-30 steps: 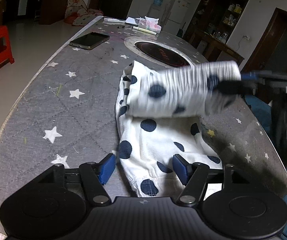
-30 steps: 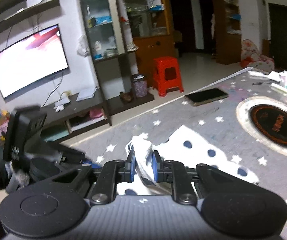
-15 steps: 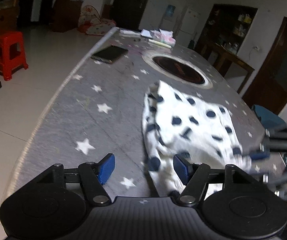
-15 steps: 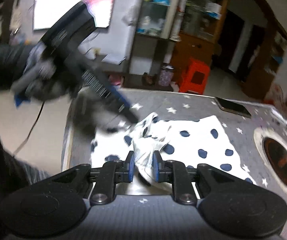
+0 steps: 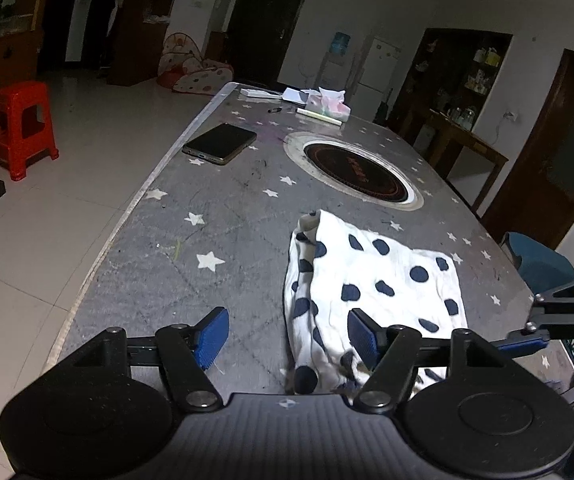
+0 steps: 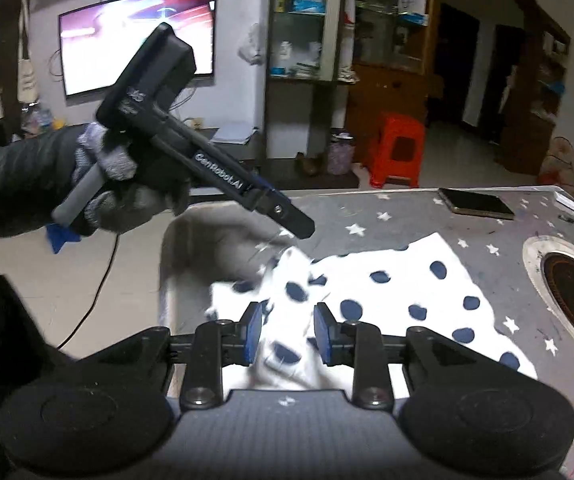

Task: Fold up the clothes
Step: 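Press the folded bundle with the left gripper while the right gripper holds its corner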

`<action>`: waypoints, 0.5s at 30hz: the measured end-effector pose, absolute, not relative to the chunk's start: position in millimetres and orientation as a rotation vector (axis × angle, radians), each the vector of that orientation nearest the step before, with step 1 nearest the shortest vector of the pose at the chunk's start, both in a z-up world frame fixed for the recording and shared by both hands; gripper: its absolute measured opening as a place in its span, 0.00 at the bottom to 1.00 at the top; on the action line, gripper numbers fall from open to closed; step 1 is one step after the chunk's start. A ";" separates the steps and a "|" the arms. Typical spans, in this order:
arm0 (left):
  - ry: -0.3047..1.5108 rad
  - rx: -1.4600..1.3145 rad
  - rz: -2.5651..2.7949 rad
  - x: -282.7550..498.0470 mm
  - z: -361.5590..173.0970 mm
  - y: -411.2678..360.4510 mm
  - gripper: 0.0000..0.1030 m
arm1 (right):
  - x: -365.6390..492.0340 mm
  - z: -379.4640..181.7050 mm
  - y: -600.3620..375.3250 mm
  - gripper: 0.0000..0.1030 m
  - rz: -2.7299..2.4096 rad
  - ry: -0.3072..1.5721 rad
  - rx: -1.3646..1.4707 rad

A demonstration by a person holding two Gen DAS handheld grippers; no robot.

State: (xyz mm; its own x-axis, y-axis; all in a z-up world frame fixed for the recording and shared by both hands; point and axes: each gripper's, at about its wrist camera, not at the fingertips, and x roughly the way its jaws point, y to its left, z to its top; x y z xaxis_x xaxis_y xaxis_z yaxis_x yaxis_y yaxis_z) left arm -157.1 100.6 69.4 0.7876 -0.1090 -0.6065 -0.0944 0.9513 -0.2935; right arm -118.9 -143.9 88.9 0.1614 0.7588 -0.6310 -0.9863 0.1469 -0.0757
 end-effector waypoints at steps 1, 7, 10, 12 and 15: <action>0.665 -0.322 -0.006 -156.7 70.0 100.9 0.67 | -118.7 86.5 -139.4 0.28 1.328 0.506 -0.557; 0.662 -0.325 -0.004 -156.5 70.9 101.0 0.67 | -130.3 67.1 -110.9 0.31 1.324 0.470 -0.687; 0.669 -0.331 -0.003 -156.5 68.2 101.9 0.67 | -136.5 61.2 -102.9 0.41 1.319 0.450 -0.742; 0.670 -0.334 -0.002 -156.5 67.2 102.4 0.67 | -138.7 56.8 -98.4 0.40 1.306 0.452 -0.766; 0.670 -0.337 -0.001 -156.9 66.6 102.9 0.67 | -137.4 52.4 -95.2 0.34 1.288 0.466 -0.766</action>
State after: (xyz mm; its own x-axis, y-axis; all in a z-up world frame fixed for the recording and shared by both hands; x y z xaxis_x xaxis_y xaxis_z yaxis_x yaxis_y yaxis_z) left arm -156.9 102.9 66.6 0.7856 -0.1091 -0.6090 -0.1067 0.9457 -0.3070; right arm -137.4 -95.2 52.4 0.2391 0.6764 -0.6966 -0.9655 0.0894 -0.2445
